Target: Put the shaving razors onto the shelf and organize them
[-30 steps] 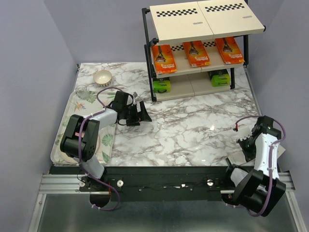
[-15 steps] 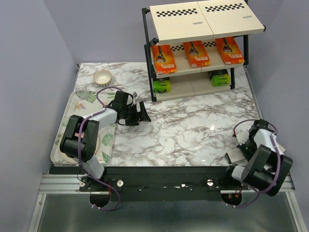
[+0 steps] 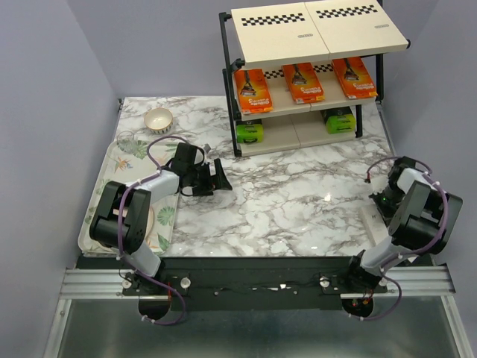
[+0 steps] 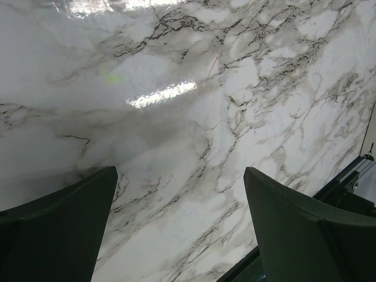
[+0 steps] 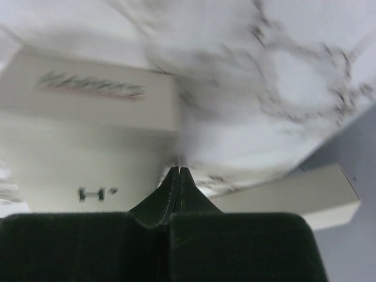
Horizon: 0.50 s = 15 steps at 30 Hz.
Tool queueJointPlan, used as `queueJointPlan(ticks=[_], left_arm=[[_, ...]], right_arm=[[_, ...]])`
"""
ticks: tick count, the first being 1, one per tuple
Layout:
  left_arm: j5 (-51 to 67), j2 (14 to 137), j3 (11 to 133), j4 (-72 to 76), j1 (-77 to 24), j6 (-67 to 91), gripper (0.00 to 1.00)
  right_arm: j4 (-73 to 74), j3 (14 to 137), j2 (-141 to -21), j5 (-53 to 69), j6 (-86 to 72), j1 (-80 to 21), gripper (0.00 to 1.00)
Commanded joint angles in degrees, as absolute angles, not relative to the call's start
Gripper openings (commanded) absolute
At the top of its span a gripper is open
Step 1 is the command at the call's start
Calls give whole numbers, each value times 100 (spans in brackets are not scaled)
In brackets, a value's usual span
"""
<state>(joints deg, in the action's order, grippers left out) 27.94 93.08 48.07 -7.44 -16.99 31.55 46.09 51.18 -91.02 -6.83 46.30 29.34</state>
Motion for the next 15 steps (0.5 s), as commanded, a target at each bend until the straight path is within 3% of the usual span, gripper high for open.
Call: queueJointPlan(ticks=[1,5,14,15], left_arm=[[2716,9167,4746,-800,-1714,3103,98],[2725,9114,4755,-800,-1714,3094,98],[2760,8974,4570,-571,-1714,3208,99],[2760,8965,4570,-589,-1714,3208,98]], right_arm=[[4676,5247,-9448,-159,4105,2260,1],[5088,5326,-9448,-26,3771,1601,1],[5115,5571,-9123,-264,3718,1792,1],[5159,5677,-9088,-159,3692,1871,4]])
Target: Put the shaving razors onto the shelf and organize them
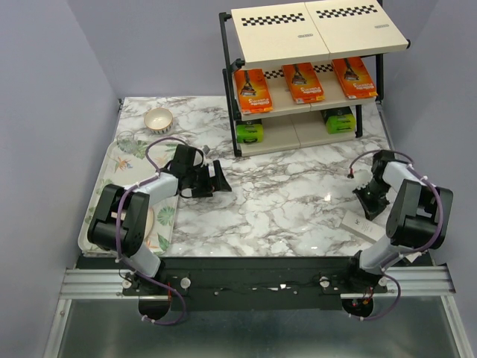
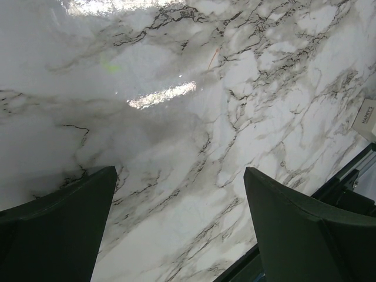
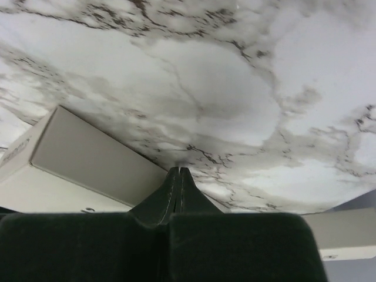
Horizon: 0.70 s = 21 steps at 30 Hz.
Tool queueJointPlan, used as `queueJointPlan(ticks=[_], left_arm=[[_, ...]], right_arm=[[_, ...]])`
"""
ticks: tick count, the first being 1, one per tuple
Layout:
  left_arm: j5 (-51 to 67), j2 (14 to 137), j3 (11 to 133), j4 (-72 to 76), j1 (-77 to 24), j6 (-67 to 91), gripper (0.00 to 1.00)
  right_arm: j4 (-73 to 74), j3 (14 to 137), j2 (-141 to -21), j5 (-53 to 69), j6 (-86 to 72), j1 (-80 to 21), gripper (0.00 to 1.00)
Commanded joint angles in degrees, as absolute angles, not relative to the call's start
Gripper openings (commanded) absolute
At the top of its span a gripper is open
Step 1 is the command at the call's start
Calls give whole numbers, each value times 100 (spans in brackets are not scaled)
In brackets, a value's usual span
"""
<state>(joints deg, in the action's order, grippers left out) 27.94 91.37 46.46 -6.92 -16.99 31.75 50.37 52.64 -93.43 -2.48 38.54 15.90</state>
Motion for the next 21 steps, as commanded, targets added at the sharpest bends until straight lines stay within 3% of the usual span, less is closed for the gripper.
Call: queueJointPlan(ticks=[1,2,5,7,8,9,15,21], left_arm=[[2760,8965,4579,-589,-1714,3208,98],[2760,8947,4579,-589,-1714,3225,98],[2804,8938,4527,-466,-1714,3313,98],[2847,8938,4448,-352,-1714,3375,98],[2856,8956,4430,-308,-1714,3392,98],[2865,8956,4412,-264,-1714,3445,98],[2909,8982,4438,-220,-1714,3498,98],[2927,9026,4465,-263,-1714,3516,98]], right_arm=[[5211,5930,-8949,-36,3744,1950,10],[5290,6028,-8852,235,3849,2143,26],[5545,6117,-8221,991,4699,2407,46],[5721,5907,-7850,1422,5639,2478,53],[5817,5602,-7475,1520,5982,2496,64],[5992,5433,-7305,1608,6629,2496,85],[6031,4273,-6347,1828,7910,2505,94],[5450,4166,-6784,1837,7691,2505,94]])
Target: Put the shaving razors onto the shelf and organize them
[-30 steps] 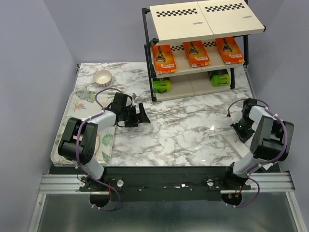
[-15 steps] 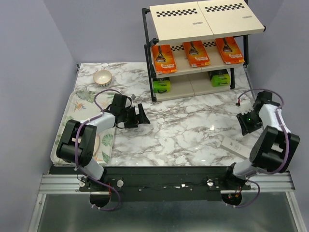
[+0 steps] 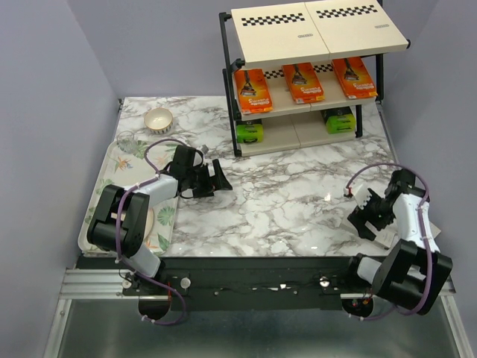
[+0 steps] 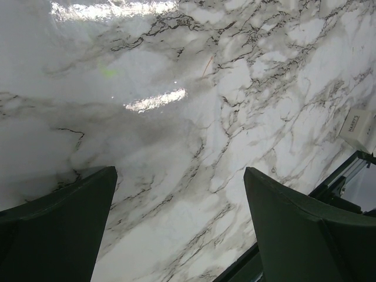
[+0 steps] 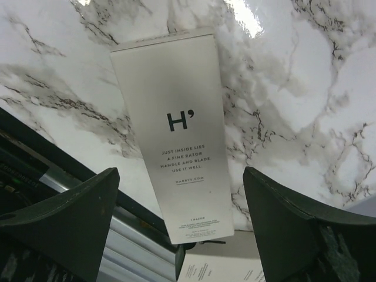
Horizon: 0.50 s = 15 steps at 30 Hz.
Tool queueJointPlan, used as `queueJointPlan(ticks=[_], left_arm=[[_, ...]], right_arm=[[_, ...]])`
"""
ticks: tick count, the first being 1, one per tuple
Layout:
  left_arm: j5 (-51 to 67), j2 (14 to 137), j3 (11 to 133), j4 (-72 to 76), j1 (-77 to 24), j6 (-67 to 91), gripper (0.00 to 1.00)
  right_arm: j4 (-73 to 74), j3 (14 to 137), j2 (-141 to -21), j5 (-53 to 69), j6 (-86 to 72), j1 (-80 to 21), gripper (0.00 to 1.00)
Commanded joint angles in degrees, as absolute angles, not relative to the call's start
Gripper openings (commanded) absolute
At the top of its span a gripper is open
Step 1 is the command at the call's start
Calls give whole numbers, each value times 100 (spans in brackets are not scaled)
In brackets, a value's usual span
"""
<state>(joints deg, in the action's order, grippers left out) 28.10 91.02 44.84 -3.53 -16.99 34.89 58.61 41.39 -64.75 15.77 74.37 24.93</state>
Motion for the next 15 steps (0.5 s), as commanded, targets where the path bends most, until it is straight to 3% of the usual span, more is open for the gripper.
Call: queueJointPlan(ticks=[1,2,11,15], left_arm=[[2918,9035,4465,-290,-1723,3507,98],[2901,9053,4474,-334,-1714,3455,98],[2795,9088,4579,-835,-1723,3146,98],[2777,9070,4605,-817,-1723,3138,98]], right_arm=[[5397,4183,-6950,1889,7690,2505,96],[5327,4175,-7013,1924,7708,2505,100],[4527,3832,-7821,1776,8042,2505,99],[4369,3964,-8235,1644,7736,2496,92]])
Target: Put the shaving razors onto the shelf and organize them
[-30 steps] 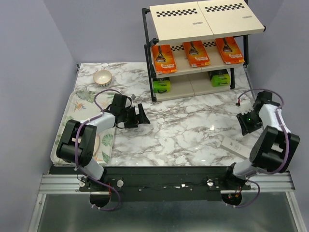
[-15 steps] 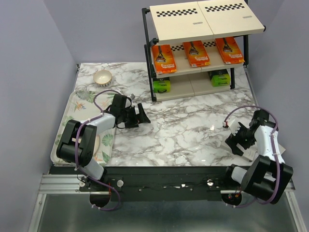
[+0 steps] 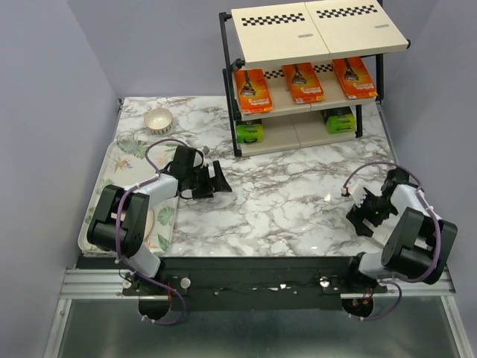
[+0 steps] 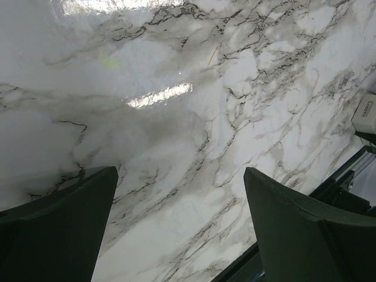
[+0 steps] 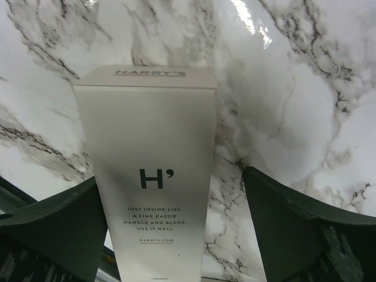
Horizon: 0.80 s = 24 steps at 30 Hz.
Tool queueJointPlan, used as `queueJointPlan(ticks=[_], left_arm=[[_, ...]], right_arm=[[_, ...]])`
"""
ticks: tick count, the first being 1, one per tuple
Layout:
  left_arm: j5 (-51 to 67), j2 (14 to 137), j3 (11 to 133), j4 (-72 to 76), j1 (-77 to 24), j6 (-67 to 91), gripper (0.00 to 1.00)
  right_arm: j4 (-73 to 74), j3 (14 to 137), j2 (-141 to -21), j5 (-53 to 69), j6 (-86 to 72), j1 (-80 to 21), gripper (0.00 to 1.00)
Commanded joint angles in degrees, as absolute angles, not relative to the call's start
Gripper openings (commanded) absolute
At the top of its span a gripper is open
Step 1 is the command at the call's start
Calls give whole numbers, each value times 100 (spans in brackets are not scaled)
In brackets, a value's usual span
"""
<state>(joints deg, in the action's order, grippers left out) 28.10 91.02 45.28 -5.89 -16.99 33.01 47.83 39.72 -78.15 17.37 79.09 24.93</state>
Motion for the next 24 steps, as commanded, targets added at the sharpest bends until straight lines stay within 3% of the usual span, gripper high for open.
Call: queueJointPlan(ticks=[1,5,14,18,24], left_arm=[[2769,9079,4632,-809,-1723,3138,98],[2716,9044,4649,-721,-1723,3155,98],[2733,8982,4728,-387,-1723,3243,98],[2786,9079,4895,-378,-1723,3322,98],[2891,9088,4966,-229,-1740,3524,98]], right_arm=[[4342,3973,-8348,1504,7691,2505,89],[4464,4156,-8315,1467,7498,2505,68],[6486,6818,-6821,4190,5865,2138,62],[5357,7732,-6618,4421,3985,1338,62],[3633,8813,-7056,3754,1146,370,59]])
